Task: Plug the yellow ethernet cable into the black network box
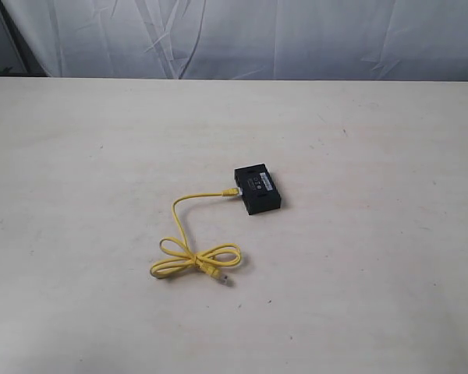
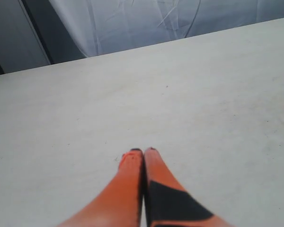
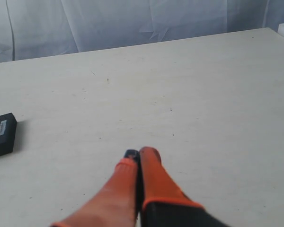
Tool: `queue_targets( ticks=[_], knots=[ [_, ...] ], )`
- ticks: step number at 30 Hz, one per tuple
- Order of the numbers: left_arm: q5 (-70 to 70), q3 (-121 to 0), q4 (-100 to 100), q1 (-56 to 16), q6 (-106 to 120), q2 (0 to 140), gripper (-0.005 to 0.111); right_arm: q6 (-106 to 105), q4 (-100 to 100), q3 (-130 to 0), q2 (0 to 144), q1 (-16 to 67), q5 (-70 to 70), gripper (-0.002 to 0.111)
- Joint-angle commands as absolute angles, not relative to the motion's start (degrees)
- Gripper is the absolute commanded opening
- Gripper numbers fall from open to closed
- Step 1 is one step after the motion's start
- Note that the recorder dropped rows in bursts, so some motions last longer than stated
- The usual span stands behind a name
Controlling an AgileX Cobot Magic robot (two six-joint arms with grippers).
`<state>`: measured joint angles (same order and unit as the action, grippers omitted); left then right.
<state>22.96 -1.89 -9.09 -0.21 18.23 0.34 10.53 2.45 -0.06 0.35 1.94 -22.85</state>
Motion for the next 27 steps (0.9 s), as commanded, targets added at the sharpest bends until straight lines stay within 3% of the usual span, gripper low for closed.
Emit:
queue_targets(
  ticks=[1, 27],
  knots=[
    [22.0, -1.7, -8.1, -0.1, 18.1, 0.0, 0.0, 10.5, 2.7, 0.0, 0.0, 1.7, -21.8, 0.0],
    [13.2, 0.0, -4.5, -0.1, 4.4, 0.0, 0.0, 10.5, 2.7, 0.0, 0.0, 1.7, -22.0, 0.0]
  ],
)
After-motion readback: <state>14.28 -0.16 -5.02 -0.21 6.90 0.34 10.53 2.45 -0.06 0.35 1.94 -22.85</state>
